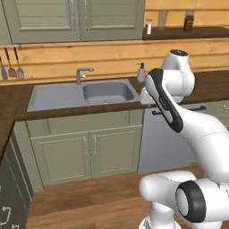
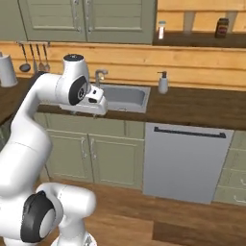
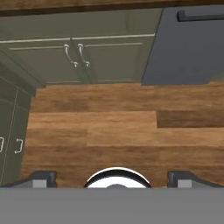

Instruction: Navigate to the sink.

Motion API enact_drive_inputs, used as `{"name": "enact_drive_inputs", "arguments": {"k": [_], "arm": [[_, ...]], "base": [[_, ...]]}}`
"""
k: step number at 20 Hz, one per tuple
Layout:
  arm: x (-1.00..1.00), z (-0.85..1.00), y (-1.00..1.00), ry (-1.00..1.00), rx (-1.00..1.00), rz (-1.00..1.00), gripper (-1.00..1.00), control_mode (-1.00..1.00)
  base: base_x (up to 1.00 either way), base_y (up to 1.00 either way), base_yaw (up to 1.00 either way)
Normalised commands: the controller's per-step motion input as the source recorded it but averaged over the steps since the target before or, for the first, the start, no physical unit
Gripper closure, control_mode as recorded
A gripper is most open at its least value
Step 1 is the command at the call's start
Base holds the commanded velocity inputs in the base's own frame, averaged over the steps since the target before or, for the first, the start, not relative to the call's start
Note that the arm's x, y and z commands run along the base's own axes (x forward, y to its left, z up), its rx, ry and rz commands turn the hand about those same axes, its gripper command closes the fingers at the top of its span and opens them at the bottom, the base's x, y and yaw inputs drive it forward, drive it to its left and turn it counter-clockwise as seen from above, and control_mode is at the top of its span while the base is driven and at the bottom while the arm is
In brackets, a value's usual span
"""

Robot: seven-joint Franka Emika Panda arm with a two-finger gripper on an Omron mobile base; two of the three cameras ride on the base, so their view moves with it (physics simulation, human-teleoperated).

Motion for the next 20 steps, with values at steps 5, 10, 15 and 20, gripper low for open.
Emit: {"name": "enact_drive_inputs", "arguments": {"k": [5, 10, 15, 20], "arm": [[0.0, 0.0, 0.0, 0.0, 0.0, 0.0, -1.0, 1.0], [0.0, 0.0, 0.0, 0.0, 0.0, 0.0, -1.0, 1.0], [0.0, 0.0, 0.0, 0.0, 0.0, 0.0, -1.0, 1.0], [0.0, 0.0, 0.0, 0.0, 0.0, 0.0, -1.0, 1.0]], "base": [[1.0, 0.71, 0.03], [0.91, 0.34, 0.03], [0.83, 0.23, 0.04], [0.72, 0.18, 0.03]]}}
